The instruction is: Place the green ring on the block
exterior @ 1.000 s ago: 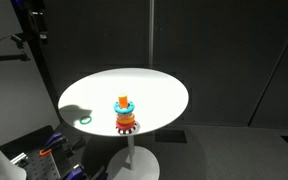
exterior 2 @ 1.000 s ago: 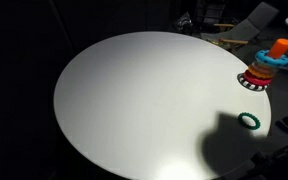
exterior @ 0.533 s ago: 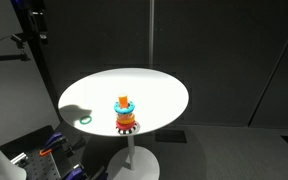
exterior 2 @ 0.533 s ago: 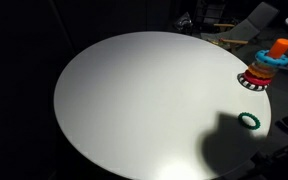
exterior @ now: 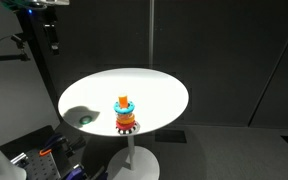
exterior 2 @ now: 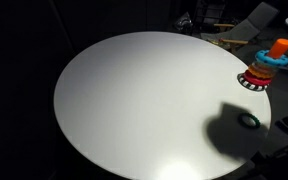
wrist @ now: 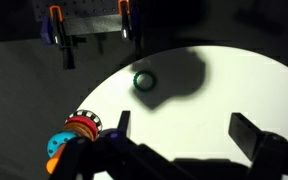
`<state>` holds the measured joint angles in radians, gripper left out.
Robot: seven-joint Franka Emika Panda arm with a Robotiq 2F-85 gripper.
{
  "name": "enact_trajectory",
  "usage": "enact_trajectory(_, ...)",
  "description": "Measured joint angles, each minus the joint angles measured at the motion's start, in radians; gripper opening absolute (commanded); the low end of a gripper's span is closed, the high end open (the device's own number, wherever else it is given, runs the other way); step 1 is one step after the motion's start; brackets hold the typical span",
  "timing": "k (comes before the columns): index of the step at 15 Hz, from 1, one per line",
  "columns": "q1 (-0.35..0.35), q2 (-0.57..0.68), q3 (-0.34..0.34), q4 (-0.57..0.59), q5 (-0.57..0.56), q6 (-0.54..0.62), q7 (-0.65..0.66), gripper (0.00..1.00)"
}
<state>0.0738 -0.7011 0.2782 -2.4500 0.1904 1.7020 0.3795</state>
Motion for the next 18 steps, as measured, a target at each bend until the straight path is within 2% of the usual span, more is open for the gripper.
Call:
enact_trajectory(8,0.006,0.006,0.003,-0.190,-0.036,0.242,-0.012,1.00)
enact_trajectory(12,0.006,0.012,0.000,-0.246,-0.054,0.275,-0.017,1.00)
enact_trajectory(18,0.007,0.013,-0.001,-0.249,-0.054,0.276,-0.022,1.00)
